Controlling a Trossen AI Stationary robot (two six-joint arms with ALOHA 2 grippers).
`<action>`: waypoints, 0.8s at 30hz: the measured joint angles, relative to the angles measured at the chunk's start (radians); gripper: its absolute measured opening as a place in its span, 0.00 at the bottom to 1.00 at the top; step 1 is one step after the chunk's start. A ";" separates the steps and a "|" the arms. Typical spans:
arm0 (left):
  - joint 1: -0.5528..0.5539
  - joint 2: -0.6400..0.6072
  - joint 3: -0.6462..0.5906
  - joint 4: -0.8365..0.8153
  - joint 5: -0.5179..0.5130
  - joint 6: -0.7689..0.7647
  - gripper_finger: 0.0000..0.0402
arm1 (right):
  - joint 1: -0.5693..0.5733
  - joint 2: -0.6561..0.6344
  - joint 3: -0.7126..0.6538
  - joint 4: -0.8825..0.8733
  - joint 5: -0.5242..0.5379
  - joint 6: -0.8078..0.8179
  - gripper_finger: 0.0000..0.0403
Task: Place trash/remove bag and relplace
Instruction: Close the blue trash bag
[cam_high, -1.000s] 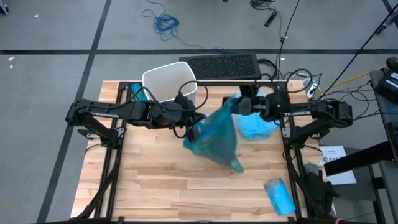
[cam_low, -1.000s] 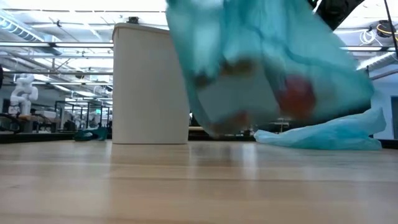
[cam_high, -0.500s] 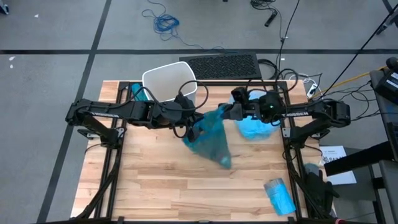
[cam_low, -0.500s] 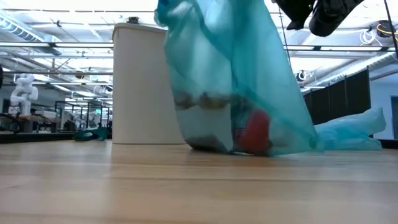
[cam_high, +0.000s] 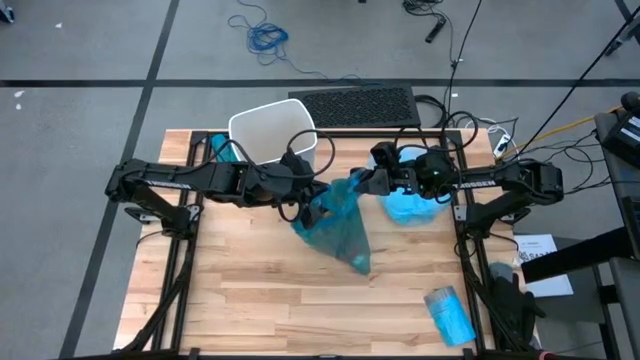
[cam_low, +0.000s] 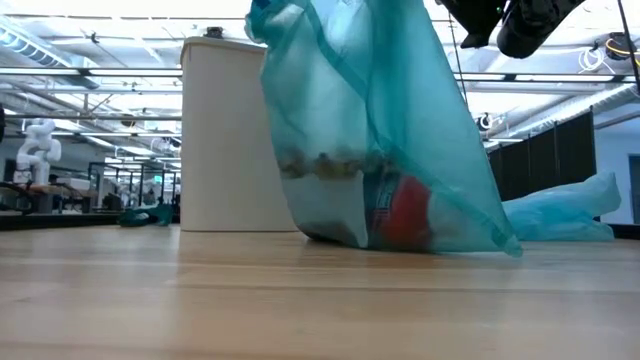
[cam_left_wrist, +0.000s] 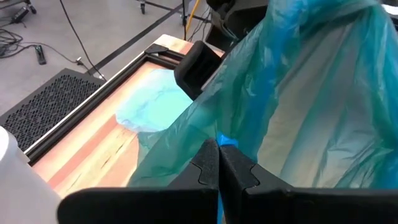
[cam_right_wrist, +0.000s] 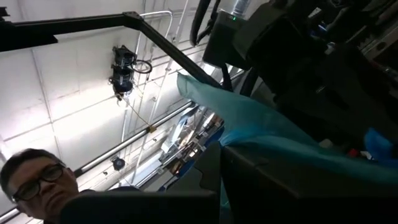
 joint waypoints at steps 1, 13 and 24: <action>0.000 0.000 0.000 -0.004 0.000 0.000 0.00 | 0.000 0.000 0.000 0.002 0.000 0.000 0.00; 0.001 0.000 0.000 -0.014 0.000 0.001 0.00 | -0.008 0.001 0.000 -0.053 -0.019 -0.034 0.00; 0.000 0.000 0.000 -0.017 0.000 0.001 0.00 | -0.008 0.000 0.000 0.005 -0.012 -0.023 0.10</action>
